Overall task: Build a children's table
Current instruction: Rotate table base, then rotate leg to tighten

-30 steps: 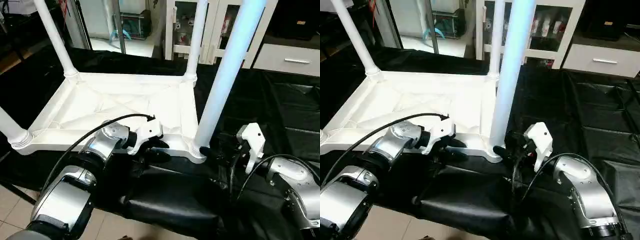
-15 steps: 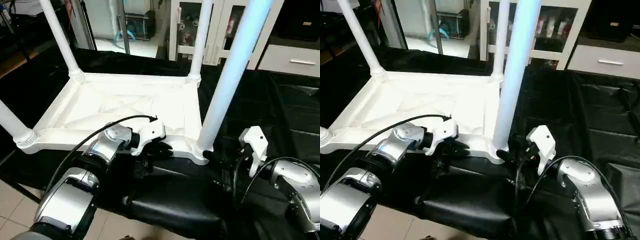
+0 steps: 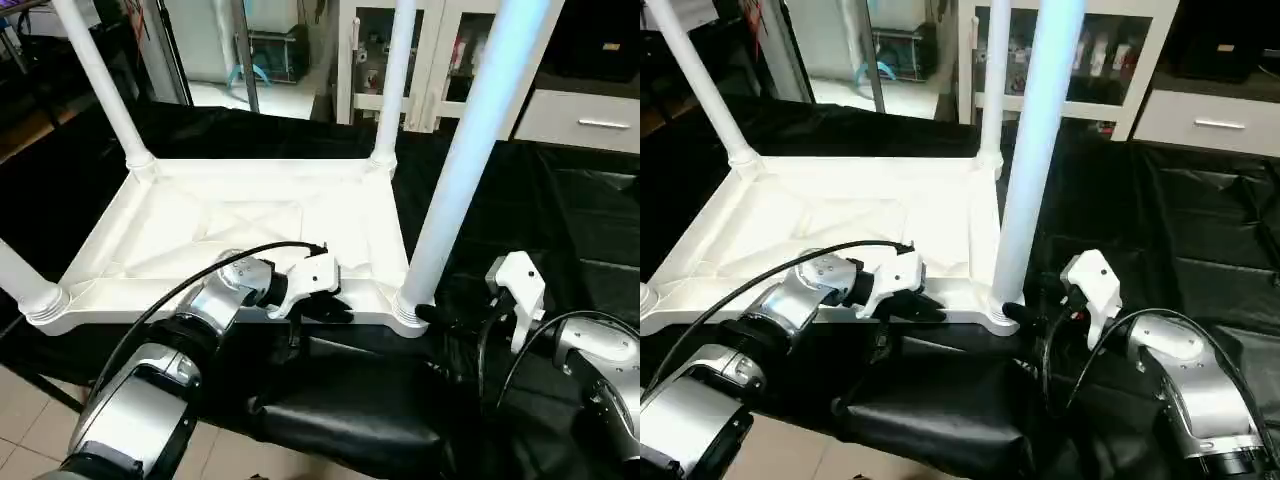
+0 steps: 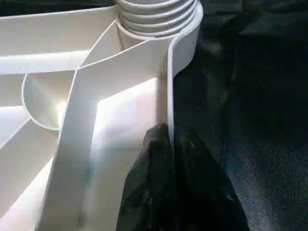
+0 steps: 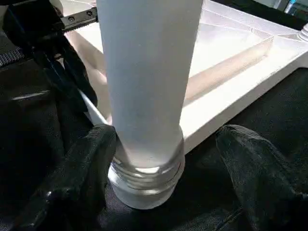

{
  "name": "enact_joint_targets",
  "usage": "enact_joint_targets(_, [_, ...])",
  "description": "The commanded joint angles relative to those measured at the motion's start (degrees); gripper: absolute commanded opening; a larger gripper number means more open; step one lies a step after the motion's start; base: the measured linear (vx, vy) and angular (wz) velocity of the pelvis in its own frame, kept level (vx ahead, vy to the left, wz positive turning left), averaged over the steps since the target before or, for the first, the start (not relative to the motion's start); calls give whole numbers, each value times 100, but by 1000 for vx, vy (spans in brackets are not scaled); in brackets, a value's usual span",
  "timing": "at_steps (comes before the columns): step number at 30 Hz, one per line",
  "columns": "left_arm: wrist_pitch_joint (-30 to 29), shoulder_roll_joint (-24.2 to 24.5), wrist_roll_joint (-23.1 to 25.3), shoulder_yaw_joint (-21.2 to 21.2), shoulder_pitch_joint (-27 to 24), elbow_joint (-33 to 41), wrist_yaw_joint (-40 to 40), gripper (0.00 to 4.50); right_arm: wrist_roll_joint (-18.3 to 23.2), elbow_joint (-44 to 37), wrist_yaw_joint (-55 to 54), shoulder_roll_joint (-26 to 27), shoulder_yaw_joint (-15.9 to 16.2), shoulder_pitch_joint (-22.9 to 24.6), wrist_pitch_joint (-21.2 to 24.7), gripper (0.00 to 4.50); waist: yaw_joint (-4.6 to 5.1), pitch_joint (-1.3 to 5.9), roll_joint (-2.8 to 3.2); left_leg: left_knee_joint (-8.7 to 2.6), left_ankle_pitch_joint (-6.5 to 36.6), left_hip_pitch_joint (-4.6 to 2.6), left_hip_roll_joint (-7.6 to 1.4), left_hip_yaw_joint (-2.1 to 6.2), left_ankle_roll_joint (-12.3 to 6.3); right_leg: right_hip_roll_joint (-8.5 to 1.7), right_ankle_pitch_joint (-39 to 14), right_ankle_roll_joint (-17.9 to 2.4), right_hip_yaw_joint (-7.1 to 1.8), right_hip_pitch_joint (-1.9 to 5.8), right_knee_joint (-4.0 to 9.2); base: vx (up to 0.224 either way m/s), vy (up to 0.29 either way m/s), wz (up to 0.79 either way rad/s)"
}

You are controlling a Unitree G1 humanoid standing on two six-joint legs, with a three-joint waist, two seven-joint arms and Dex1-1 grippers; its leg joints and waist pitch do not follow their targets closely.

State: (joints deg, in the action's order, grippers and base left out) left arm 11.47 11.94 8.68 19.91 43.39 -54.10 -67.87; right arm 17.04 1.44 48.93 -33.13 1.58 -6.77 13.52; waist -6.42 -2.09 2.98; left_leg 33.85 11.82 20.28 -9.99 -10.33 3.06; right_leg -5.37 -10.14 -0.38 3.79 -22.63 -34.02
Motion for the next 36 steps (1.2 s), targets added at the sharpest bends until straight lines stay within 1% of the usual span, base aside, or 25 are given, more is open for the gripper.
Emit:
enact_joint_targets(1, [-246,-45,265,153,-123,-334,316,47,-52,31,21,-4,0,-135,5,366,-12,276,-157,-438,1191,0,-322,113,-442,-399,-1488,-1183,-247,265,441,0,0,0])
enact_joint_targets(2, [-225,-29,280,156,-115,-324,343,62,-55,29,23,0,12,-138,4,366,-18,274,-150,-437,1222,-12,-324,110,-439,-399,-1536,-1178,-248,254,449,0,0,0])
enact_joint_targets(3, [-154,-1,303,163,-115,-293,412,70,-56,38,35,0,31,-150,-1,366,-22,247,-144,-454,1405,-33,-327,106,-401,-397,-1828,-1127,-253,226,490,0,0,0])
enact_joint_targets(5, [-111,9,314,159,-101,-297,467,81,-61,47,40,3,38,-158,-4,366,-10,228,-136,-477,1580,-41,-323,116,-332,-404,-2179,-1019,-255,225,529,0,0,0])
enact_joint_targets(6, [-105,10,316,158,-99,-298,475,81,-62,49,41,4,39,-159,-4,366,0,225,-142,-493,1649,-32,-325,132,-289,-405,-2318,-950,-255,234,538,0,0,0])
enact_joint_targets(8, [-136,19,311,153,-76,-325,416,81,-47,15,48,5,31,-148,14,366,6,225,-128,-500,1702,-39,-321,136,-264,-409,-2406,-903,-256,227,554,0,0,0])
enact_joint_targets(9, [-152,27,312,156,-69,-332,383,81,-40,-3,48,6,29,-144,26,366,13,228,-136,-505,1708,-38,-320,139,-251,-406,-2414,-869,-261,224,558,0,0,0])
enact_joint_targets(10, [-180,31,310,160,-63,-346,353,63,-40,-15,47,4,26,-126,21,366,11,224,-107,-508,1720,-37,-318,143,-243,-407,-2429,-861,-261,221,558,0,0,0])
enact_joint_targets(11, [-193,50,329,189,-65,-356,324,45,-45,-24,44,9,22,-105,16,366,20,223,-124,-512,1728,-28,-319,145,-240,-409,-2440,-849,-260,228,562,0,0,0])
enact_joint_targets(12, [-193,51,330,190,-65,-356,323,45,-45,-24,44,9,22,-105,16,366,11,224,-76,-516,1743,-28,-319,155,-227,-413,-2454,-848,-260,227,559,0,0,0])
enact_joint_targets(13, [-250,63,319,204,-80,-348,244,46,-52,-23,35,13,21,-92,16,366,20,224,-91,-518,1757,-29,-320,155,-225,-413,-2459,-836,-260,228,568,0,0,0])
enact_joint_targets(17, [-462,131,272,265,-108,-296,-147,6,-52,1,75,15,19,-91,25,366,36,243,-95,-518,1633,0,-322,155,-249,-410,-2180,-917,-261,246,535,0,0,0])
enact_joint_targets(20, [-691,216,226,339,-179,-186,-591,4,-9,11,297,-70,63,-91,18,366,45,254,-93,-509,1505,9,-326,146,-300,-414,-1909,-1053,-264,261,505,0,0,0])
enact_joint_targets(21, [-709,237,203,351,-216,-134,-683,4,-17,5,353,-97,97,-89,16,366,57,270,-86,-490,1325,10,-327,134,-361,-406,-1560,-1170,-260,272,473,0,0,0])
enact_joint_targets(22, [-726,245,155,341,-269,-51,-748,4,-55,-6,420,-128,159,-74,-22,366,61,280,-86,-481,1250,15,-329,134,-386,-405,-1402,-1219,-259,282,453,0,0,0])
enact_joint_targets(23, [-734,260,87,339,-354,105,-848,4,-133,16,434,-130,232,-72,-94,366,67,289,-83,-463,1079,26,-328,128,-454,-401,-1075,-1311,-253,298,418,0,0,0])
enact_joint_targets(24, [-750,267,40,335,-418,231,-920,4,-192,37,441,-129,279,-70,-150,366,60,300,-96,-455,1001,19,-339,125,-483,-411,-934,-1355,-252,301,401,0,0,0])
enact_joint_targets(26, [-742,287,-34,357,-604,644,-952,4,-329,85,567,-140,465,-93,-284,366,52,305,-105,-419,733,43,-329,109,-643,-416,-550,-1467,-242,313,355,0,0,0])
enact_joint_targets(27, [-742,287,-34,358,-604,645,-952,4,-330,85,567,-140,465,-93,-285,366,53,298,-120,-414,696,54,-321,104,-708,-411,-563,-1468,-233,320,354,0,0,0])
enact_joint_targets(29, [-752,328,-50,398,-739,998,-979,4,-294,46,827,-145,601,-138,-221,366,25,303,-111,-414,708,40,-342,104,-750,-413,-767,-1432,-231,316,358,0,0,0])
enact_joint_targets(30, [-732,342,-42,424,-774,1088,-1002,4,-289,55,889,-137,636,-181,-215,366,17,303,-129,-417,722,33,-347,100,-752,-410,-828,-1422,-230,308,364,0,0,0])
enact_joint_targets(31, [-725,352,-35,439,-797,1151,-1024,4,-291,68,922,-133,657,-211,-219,366,7,299,-117,-419,732,30,-348,100,-747,-405,-891,-1405,-232,298,367,0,0,0])
enact_joint_targets(33, [-759,365,-40,459,-848,1255,-1071,4,-374,170,958,-119,736,-324,-302,366,-11,293,-118,-431,771,19,-356,97,-703,-396,-1018,-1374,-236,284,372,0,0,0])
enact_joint_targets(34, [-752,377,-26,472,-863,1297,-1065,4,-379,212,990,-116,760,-364,-315,366,-25,288,-150,-438,838,7,-362,97,-662,-401,-1113,-1341,-244,279,378,0,0,0])
enact_joint_targets(36, [-757,382,-11,471,-869,1318,-1029,4,-376,287,1073,-105,803,-451,-339,366,-36,286,-151,-450,901,3,-359,103,-603,-408,-1254,-1298,-248,277,382,0,0,0])
